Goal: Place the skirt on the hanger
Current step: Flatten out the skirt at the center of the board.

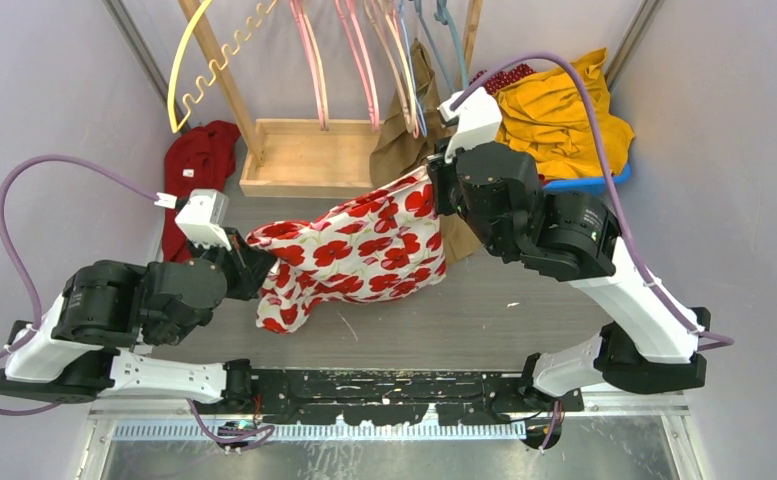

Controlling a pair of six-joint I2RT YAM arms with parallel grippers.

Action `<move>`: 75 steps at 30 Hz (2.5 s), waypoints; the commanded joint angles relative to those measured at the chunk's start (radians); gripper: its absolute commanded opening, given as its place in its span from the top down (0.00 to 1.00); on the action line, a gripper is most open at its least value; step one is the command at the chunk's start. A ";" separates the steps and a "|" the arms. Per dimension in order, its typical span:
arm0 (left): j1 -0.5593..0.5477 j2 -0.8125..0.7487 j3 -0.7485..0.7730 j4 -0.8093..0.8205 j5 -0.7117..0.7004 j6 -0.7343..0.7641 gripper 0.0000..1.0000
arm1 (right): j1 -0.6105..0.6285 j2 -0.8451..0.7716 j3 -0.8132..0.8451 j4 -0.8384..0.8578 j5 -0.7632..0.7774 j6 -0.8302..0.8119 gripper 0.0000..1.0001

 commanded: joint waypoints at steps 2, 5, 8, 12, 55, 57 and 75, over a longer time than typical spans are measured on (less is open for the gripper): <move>0.003 -0.003 0.053 -0.088 -0.102 0.020 0.97 | 0.003 0.007 -0.025 0.086 0.017 0.008 0.99; 0.004 -0.014 0.072 -0.158 -0.133 -0.020 0.95 | -0.002 0.050 -0.021 0.118 0.012 0.000 0.99; 0.003 -0.008 0.087 -0.238 -0.128 -0.077 0.95 | -0.026 0.088 -0.004 0.133 -0.001 0.006 0.99; 0.003 0.003 0.047 -0.229 -0.069 -0.082 0.95 | -0.059 0.108 0.003 0.138 -0.040 0.015 0.99; 0.510 -0.003 -0.742 0.933 0.924 0.468 0.36 | -0.270 0.199 0.025 0.117 -0.332 0.061 0.99; 0.510 0.008 -0.788 0.996 0.909 0.481 0.35 | -0.271 0.201 0.045 0.102 -0.346 0.062 0.99; 0.522 0.260 -1.049 1.602 1.001 0.596 0.35 | -0.273 0.148 0.109 0.032 -0.477 0.068 0.99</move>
